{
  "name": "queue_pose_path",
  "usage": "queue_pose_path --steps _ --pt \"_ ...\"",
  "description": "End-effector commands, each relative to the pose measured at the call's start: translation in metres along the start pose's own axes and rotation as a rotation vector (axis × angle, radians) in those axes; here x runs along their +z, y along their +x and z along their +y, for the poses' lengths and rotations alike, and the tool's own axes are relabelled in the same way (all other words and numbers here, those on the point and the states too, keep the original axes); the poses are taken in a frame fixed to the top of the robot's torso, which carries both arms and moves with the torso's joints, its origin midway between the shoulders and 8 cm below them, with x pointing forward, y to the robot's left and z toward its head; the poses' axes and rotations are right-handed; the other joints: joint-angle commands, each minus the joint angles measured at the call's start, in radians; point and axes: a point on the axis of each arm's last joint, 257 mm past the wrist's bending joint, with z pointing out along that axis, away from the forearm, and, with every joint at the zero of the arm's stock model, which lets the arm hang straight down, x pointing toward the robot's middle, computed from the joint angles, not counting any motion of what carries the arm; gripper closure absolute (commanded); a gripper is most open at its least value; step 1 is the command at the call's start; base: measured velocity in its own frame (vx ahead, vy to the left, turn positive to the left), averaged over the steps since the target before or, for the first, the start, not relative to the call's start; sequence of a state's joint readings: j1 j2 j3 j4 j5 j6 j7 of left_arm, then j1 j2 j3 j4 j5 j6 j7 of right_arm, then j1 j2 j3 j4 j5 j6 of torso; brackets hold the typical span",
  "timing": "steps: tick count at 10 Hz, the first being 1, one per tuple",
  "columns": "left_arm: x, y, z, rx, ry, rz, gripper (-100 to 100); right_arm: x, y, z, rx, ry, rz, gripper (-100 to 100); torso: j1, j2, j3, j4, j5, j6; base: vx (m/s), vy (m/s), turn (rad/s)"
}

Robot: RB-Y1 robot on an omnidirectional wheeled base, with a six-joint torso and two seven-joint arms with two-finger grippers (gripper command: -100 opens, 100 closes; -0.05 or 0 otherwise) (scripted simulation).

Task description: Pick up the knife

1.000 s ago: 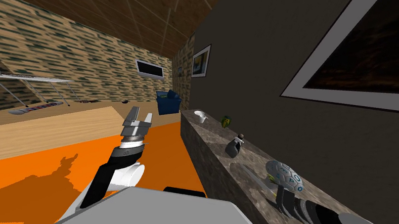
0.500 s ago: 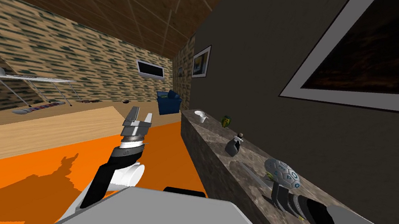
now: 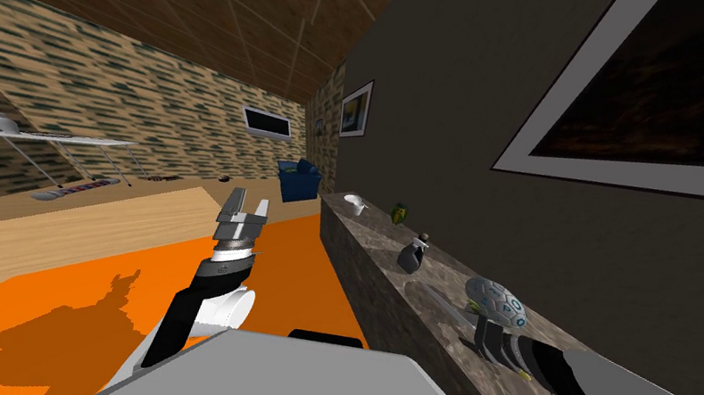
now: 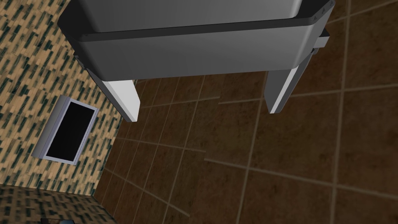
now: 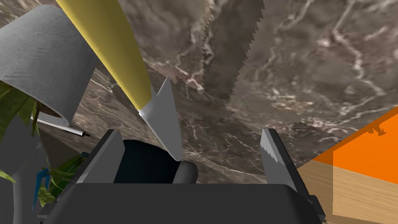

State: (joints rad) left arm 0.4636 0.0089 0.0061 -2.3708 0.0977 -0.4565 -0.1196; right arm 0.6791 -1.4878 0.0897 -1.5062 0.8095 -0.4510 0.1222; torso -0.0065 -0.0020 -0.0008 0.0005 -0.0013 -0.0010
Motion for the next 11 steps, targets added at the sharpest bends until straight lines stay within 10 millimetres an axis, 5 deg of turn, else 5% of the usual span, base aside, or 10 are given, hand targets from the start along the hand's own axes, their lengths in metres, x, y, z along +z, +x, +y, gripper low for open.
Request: queue_pose_path --steps 1,3,4,7,8,10,11 --pt "0.0 0.0 0.0 0.0 0.0 0.0 0 0.004 -0.004 -0.007 0.001 0.009 -0.002 -100 0.0 0.0 0.0 0.0 0.0 0.0 -0.051 0.006 0.018" --pt "0.0 0.0 0.0 0.0 0.0 0.0 0 0.009 0.0 0.005 0.002 -0.016 0.007 -100 0.0 -0.001 0.0 0.0 0.0 0.0 -0.011 0.003 0.0" --pt "0.0 0.0 0.0 0.0 0.0 0.0 0 0.006 -0.003 -0.018 -0.003 0.021 0.014 -100 0.0 -0.002 -0.001 0.0 0.0 0.0 -0.032 0.008 0.022" --pt "0.0 0.0 0.0 0.0 0.0 0.0 0 0.012 -0.001 -0.006 0.002 -0.005 0.019 -100 0.0 -0.001 0.0 0.0 0.0 0.0 -0.027 0.003 0.004" --pt "0.0 0.0 0.0 0.0 0.0 0.0 0 0.007 -0.002 -0.029 0.0 0.034 0.031 -100 0.0 -0.002 -0.001 0.0 0.0 0.0 -0.039 0.008 0.023" --pt "0.0 0.0 0.0 0.0 0.0 0.0 0 0.012 -0.001 -0.019 0.001 0.011 0.035 -100 0.001 0.0 0.0 0.0 0.0 0.0 -0.037 0.008 0.008" --pt "0.0 0.0 0.0 0.0 0.0 0.0 0 0.004 -0.003 -0.047 -0.005 0.061 0.047 -100 0.0 -0.001 0.0 0.0 0.0 0.0 -0.038 0.007 0.016"
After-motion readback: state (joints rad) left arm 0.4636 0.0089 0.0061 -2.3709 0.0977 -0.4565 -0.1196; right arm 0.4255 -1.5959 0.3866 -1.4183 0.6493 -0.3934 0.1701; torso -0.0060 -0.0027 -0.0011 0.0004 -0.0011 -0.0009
